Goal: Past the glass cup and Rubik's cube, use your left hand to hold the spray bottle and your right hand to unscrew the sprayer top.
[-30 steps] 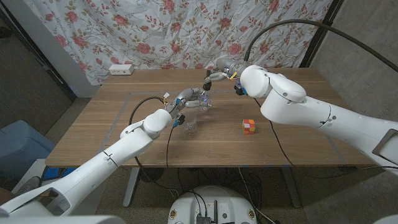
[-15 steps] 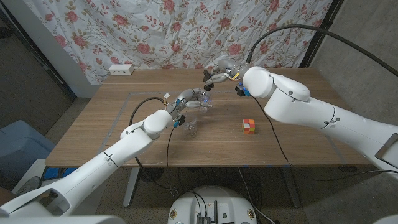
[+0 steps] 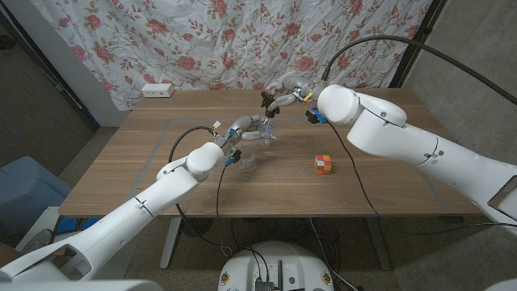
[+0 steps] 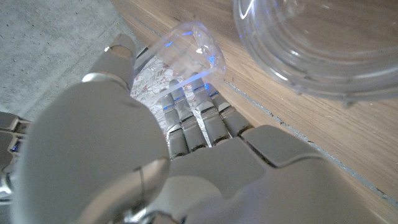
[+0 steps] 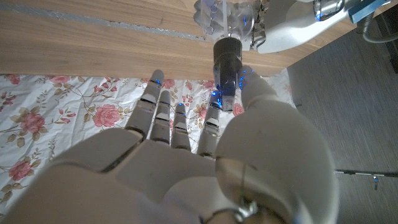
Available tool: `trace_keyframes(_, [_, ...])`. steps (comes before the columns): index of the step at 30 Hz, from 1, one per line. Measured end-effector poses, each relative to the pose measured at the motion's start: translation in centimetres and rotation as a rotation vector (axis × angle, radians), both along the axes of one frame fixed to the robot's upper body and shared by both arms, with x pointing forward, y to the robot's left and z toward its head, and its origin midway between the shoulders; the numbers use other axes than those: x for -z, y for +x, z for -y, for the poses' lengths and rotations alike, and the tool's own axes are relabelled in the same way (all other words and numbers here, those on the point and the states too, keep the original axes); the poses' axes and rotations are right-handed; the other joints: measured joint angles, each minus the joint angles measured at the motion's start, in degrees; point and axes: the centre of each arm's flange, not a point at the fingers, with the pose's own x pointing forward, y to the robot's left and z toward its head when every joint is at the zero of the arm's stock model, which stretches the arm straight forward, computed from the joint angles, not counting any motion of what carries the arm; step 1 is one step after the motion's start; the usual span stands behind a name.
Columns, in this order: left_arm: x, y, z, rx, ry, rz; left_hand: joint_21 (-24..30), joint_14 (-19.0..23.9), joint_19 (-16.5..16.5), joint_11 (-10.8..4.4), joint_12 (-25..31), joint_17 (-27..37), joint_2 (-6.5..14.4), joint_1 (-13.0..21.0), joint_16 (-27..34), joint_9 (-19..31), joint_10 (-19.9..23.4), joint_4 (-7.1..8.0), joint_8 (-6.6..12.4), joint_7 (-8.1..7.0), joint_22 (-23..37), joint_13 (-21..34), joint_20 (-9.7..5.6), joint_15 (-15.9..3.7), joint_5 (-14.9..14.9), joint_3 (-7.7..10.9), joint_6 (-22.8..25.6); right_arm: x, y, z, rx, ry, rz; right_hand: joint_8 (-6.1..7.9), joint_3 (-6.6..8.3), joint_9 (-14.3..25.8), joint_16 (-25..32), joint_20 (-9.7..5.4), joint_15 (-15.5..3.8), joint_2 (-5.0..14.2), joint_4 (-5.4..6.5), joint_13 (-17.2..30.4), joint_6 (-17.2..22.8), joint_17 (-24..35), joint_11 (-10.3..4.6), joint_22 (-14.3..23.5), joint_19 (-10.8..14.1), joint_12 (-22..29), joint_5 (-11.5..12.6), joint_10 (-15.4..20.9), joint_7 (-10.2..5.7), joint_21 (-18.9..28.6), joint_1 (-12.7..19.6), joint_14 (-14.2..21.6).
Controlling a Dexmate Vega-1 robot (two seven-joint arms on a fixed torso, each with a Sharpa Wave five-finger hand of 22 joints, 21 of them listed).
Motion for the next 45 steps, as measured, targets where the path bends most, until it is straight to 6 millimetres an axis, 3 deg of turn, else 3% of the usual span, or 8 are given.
trace_keyframes(17, [-0.2, 0.3, 0.2, 0.011, 0.004, -0.002, 0.0, 0.0, 0.0, -0.24, -0.4, 0.3, 0.0, 0.0, -0.2, -0.1, 0.2, 0.02, 0.0, 0.01, 0.0, 0.1, 0.0, 0.0, 0.0, -0.02, 0.0, -0.5, 0.1, 0.1, -0.033, 0.036, 0.01, 1.54, 0.7, 0.0, 0.5, -0.62, -1.26, 2.69, 0.23, 0.1, 5.5, 1.0, -1.97, 0.0, -0.6, 0.5, 0.4, 1.4, -5.9, -0.2, 3.3, -0.4])
trace_keyframes(23, [-0.2, 0.3, 0.4, 0.019, 0.009, -0.007, 0.0, 0.0, 0.0, -0.1, -0.4, 0.3, 0.0, 0.0, -0.2, 0.0, 0.5, -0.1, 0.0, 0.01, 0.0, 0.3, 0.0, 0.0, 0.0, 0.1, 0.0, -0.7, 0.3, 0.7, -0.035, 0.056, 0.016, 2.52, 0.85, 0.1, 0.8, -0.94, -1.47, 3.05, 0.07, 0.1, 7.7, 1.3, -2.8, 0.0, -0.9, 0.5, 0.6, 1.8, -7.01, -0.2, 4.6, -0.2])
trace_keyframes(28, [-0.1, 0.2, 0.5, 0.022, 0.012, -0.01, 0.0, 0.0, 0.0, -0.1, -0.4, 0.3, 0.0, 0.0, -0.2, 0.0, 0.5, -0.1, 0.0, 0.01, 0.0, 0.3, 0.0, 0.0, 0.0, 0.1, 0.0, -0.7, 0.4, 0.9, -0.042, 0.063, 0.016, 2.64, 1.01, 0.1, 0.8, -0.93, -1.76, 3.66, -0.08, 0.1, 9.4, 1.6, -3.07, 0.0, -0.9, 0.5, 0.6, 2.1, -6.88, -0.2, 5.2, -0.5])
trace_keyframes(45, [0.0, 0.2, 0.9, 0.024, 0.018, -0.017, 0.0, 0.0, 0.0, -0.1, -0.6, 0.3, 0.0, 0.0, -0.2, 0.0, 0.5, -0.1, 0.0, 0.01, 0.0, 0.3, 0.0, 0.0, -0.4, 0.1, 0.0, -0.8, 0.3, 1.5, -0.051, 0.095, 0.027, 5.12, 1.0, 0.2, 1.8, -0.93, -1.96, 2.9, -0.09, 0.0, 15.6, 2.6, -4.63, 0.0, -0.9, 0.5, 0.8, 3.2, -6.59, -0.2, 7.9, -0.3])
